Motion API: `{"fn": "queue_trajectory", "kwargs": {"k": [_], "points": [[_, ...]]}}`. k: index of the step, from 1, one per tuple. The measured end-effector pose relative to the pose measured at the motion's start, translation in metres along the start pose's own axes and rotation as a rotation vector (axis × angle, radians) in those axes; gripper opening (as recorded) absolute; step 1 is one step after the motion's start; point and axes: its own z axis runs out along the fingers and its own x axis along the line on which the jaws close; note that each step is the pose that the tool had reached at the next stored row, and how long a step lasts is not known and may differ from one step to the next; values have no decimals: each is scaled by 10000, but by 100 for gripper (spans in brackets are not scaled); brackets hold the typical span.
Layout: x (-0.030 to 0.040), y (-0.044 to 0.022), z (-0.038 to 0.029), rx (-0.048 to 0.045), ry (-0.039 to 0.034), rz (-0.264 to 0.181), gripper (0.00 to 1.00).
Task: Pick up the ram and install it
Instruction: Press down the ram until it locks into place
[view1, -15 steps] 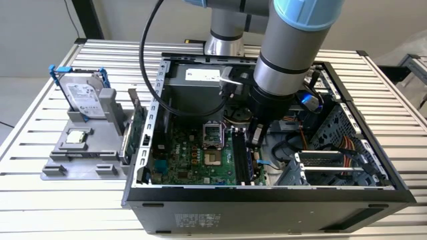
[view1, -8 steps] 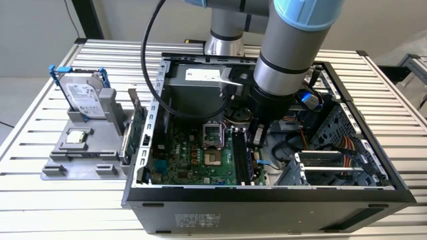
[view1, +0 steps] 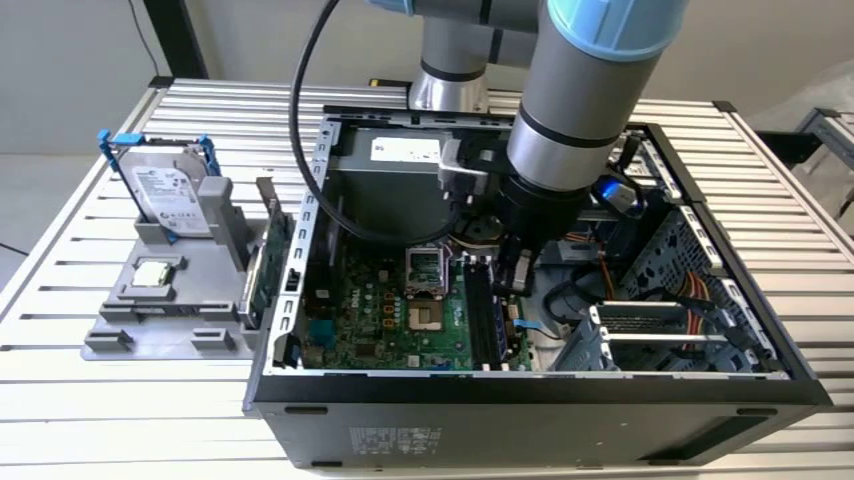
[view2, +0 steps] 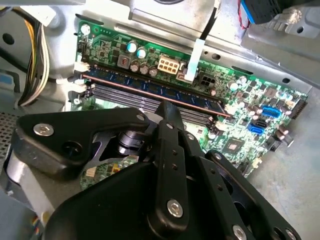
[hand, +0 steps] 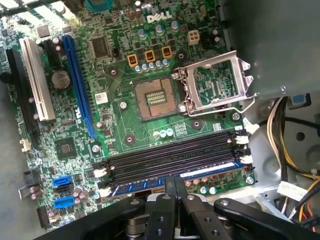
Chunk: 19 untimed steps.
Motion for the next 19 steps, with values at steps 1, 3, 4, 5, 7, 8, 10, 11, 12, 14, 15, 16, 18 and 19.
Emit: {"fn": "queue_trajectory", "kwargs": {"k": [1, 3, 4, 5, 7, 8, 10, 11, 12, 14, 15, 16, 18, 19], "points": [[-1, 0, 0, 1, 3, -99, 0], [-3, 1, 0, 1, 7, -271, 0], [-5, 2, 0, -1, 8, -338, 0], [-6, 2, 0, -3, 11, -415, 0], [-10, 3, 0, -6, 15, -599, 0], [-12, 4, 0, -6, 18, -698, 0], [-14, 4, 0, -6, 23, -891, 0], [-16, 5, 0, -6, 24, -986, 0], [-18, 5, 0, -7, 27, -1081, 0], [-21, 6, -1, -5, 32, -1271, 0], [-23, 6, -1, -5, 34, -1360, 0], [-24, 7, 0, -4, 36, -1443, 0], [-26, 7, 0, -4, 39, -1601, 0], [-27, 7, -1, -3, 41, -1670, 0]]}}
